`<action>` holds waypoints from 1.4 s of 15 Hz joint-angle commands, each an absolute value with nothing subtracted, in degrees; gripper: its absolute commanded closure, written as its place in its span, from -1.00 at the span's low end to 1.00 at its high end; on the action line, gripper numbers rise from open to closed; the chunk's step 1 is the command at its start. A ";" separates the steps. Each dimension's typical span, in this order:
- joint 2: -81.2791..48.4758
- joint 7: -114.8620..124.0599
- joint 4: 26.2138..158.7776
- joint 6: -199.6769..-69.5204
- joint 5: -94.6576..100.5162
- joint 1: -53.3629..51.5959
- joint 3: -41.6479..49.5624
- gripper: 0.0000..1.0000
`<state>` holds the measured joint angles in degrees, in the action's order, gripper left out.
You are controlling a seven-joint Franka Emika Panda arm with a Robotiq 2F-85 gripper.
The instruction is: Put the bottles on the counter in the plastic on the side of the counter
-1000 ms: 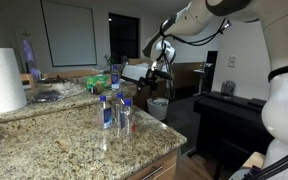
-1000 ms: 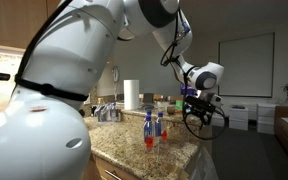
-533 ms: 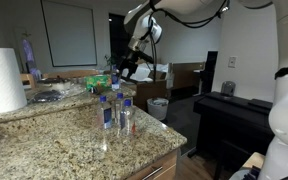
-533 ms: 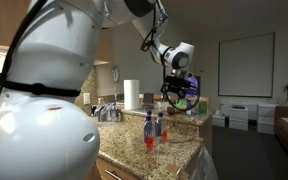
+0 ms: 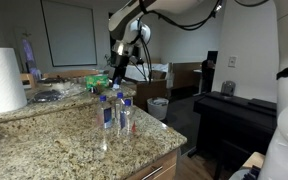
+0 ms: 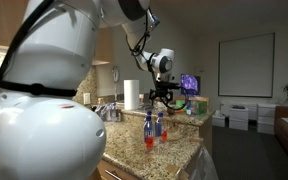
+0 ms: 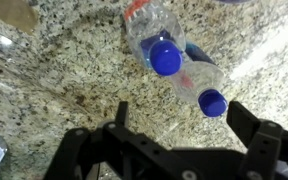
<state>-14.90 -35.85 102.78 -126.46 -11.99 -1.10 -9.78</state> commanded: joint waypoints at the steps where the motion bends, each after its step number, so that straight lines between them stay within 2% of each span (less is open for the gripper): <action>1: -13.83 -37.81 106.26 -129.66 -6.85 -1.94 -9.13 -1.00; 10: -15.25 -37.83 110.16 -132.79 -3.87 -1.95 -9.85 -1.00; 11: -15.50 -37.88 110.47 -133.73 -4.31 -1.86 -10.04 -0.94; 12: -15.68 -37.73 110.74 -134.50 -4.36 -1.83 -10.14 -0.47; 14: -15.97 -37.07 110.92 -135.50 -3.84 -1.94 -10.18 -0.39; 21: -14.64 -37.60 112.04 -137.61 -4.25 -1.68 -10.85 0.54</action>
